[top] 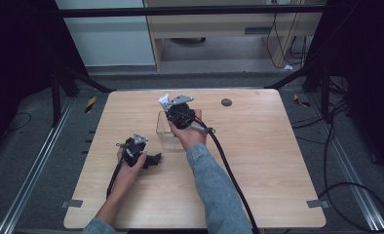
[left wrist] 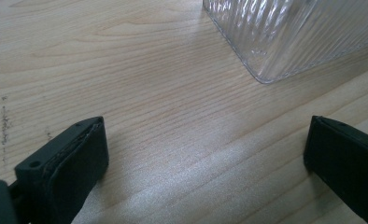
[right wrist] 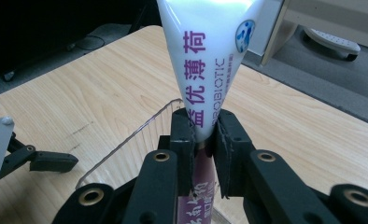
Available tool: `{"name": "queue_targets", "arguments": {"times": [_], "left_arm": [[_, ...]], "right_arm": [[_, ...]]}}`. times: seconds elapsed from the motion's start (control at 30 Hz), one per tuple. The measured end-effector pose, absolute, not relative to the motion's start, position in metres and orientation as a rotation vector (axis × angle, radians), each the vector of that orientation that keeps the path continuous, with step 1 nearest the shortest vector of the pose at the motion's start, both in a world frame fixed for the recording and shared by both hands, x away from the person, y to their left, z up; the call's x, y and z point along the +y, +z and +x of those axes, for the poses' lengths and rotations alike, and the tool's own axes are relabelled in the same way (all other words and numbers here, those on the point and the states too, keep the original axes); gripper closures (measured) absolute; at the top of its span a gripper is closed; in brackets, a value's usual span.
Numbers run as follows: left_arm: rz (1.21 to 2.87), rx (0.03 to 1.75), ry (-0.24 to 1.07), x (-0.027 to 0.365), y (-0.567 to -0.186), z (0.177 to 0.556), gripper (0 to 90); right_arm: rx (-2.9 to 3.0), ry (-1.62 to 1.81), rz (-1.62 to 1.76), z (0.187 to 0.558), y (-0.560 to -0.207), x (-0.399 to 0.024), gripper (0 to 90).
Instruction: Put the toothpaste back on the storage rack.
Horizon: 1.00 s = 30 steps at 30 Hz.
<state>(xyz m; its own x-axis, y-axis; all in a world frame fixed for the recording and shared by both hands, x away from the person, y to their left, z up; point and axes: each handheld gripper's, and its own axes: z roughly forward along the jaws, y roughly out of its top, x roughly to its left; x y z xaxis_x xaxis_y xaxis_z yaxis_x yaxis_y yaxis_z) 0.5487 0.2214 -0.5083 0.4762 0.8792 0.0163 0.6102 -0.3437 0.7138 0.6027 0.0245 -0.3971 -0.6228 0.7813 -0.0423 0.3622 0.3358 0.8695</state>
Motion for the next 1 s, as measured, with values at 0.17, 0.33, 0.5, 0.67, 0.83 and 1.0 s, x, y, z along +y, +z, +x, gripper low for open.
{"name": "queue_targets", "arguments": {"times": [0.17, 0.33, 0.5, 0.67, 0.83, 1.0], "left_arm": [[2.077, 1.228, 0.535, 0.2214, -0.5083, 0.5487, 0.0], [2.077, 1.228, 0.535, 0.2214, -0.5083, 0.5487, 0.0], [2.077, 1.228, 0.535, 0.2214, -0.5083, 0.5487, 0.0], [2.077, 1.228, 0.535, 0.2214, -0.5083, 0.5487, 0.0], [2.077, 1.228, 0.535, 0.2214, -0.5083, 0.5489, 0.0], [2.079, 1.227, 0.536, 0.2215, -0.5082, 0.549, 0.0]], "right_arm": [[2.156, 1.22, 1.006, 0.6021, -0.4001, 0.0241, 78.6], [2.163, 1.219, 1.009, 0.6023, -0.4009, 0.0251, 78.6], [2.17, 1.231, 1.02, 0.603, -0.4024, 0.0274, 78.6], [2.178, 1.224, 1.011, 0.6036, -0.4025, 0.0298, 78.5], [2.181, 1.222, 1.012, 0.6053, -0.4025, 0.0313, 78.2], [2.191, 1.209, 0.999, 0.6057, -0.4018, 0.0341, 78.0]]}}
